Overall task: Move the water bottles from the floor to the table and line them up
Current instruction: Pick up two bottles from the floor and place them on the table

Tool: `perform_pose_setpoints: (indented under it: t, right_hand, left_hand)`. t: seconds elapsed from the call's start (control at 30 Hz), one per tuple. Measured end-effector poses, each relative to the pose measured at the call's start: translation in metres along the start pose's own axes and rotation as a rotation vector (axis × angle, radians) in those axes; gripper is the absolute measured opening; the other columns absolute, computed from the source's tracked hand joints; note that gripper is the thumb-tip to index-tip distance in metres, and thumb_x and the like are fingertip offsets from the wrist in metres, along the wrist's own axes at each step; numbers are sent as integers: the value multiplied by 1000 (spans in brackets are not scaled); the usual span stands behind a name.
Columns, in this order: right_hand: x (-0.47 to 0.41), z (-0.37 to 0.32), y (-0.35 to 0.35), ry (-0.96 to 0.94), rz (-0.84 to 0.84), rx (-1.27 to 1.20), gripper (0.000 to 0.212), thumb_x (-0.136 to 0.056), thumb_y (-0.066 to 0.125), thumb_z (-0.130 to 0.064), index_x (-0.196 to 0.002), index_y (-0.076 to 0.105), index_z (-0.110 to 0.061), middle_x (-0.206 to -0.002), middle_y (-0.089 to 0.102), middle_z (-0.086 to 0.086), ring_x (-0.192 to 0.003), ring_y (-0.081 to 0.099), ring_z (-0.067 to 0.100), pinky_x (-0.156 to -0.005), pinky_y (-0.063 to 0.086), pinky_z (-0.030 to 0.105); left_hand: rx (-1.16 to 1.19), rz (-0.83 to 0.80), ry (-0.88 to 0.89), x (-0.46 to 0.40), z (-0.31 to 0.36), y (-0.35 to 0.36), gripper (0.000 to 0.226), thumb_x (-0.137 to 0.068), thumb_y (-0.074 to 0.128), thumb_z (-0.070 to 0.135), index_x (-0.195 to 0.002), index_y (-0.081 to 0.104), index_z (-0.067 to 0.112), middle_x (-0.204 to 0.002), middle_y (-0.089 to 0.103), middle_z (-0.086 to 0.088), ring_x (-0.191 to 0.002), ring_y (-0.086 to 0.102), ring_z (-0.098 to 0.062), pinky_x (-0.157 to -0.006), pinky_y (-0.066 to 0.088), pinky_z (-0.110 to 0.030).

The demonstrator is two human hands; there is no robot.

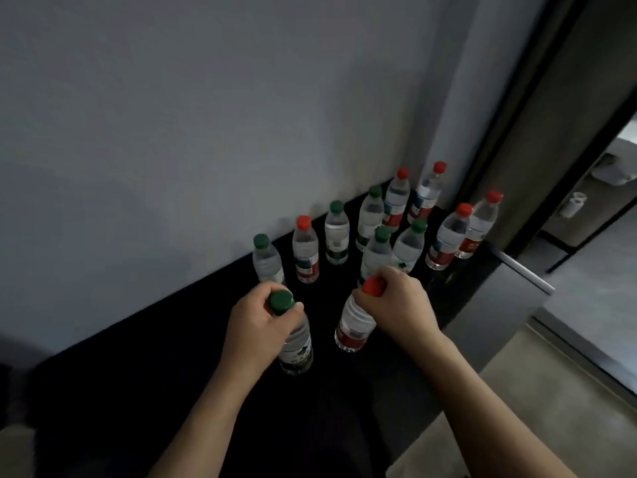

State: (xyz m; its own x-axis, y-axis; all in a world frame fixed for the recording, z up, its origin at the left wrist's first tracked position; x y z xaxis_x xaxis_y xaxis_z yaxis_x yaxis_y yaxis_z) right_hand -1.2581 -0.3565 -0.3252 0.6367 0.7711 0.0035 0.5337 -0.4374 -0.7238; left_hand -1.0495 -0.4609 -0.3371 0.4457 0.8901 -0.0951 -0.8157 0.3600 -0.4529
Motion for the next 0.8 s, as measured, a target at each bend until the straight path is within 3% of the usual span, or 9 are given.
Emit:
perform_pose_setpoints:
  t: [0.33,0.47,0.63,0.8]
  right_hand:
    - [-116,18,55,-67,-269,87,21,-72,65,-37,-78,47,-28,-69,56,-10,-66,55,10,-56,43,29]
    - [-131,25,71,-81,-389,136,23,-77,63,-39,-88,46,-27,-74,55,-8,-73,58,18,-66,51,38]
    - [-145,25,75,-100,-505,135,25,-79,62,-40,-87,42,-28,-78,59,-3,-75,61,20,-71,56,46]
    - [-146,21,73,-140,-540,165,29,-80,62,-41,-91,41,-25,-81,58,-2,-76,61,22,-71,56,45]
  left_hand:
    - [-6,80,-162,-67,-41,52,13,-82,74,31,-89,64,32,-78,65,5,-70,63,-10,-59,50,-17]
    - [-20,91,-246,-69,-61,66,15,-83,73,30,-90,64,39,-83,66,15,-75,64,0,-59,47,-11]
    - [-23,64,-226,-73,-70,66,12,-83,71,36,-93,64,39,-87,66,12,-79,66,-4,-64,50,-17]
    - [-34,37,-219,-78,-71,63,16,-81,71,37,-96,65,34,-89,66,9,-81,66,-6,-67,51,-21]
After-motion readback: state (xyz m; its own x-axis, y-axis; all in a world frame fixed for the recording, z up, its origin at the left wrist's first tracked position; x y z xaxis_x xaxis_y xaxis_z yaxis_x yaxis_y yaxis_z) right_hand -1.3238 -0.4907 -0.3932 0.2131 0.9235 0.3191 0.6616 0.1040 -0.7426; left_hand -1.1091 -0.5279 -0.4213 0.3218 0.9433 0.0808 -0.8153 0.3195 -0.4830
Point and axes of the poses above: each hand's wrist, its own x-axis away from the middle knuckle, its own y-axis out of the palm, z = x × y, the point moved 3 cm from there along -x, towards the middle knuckle
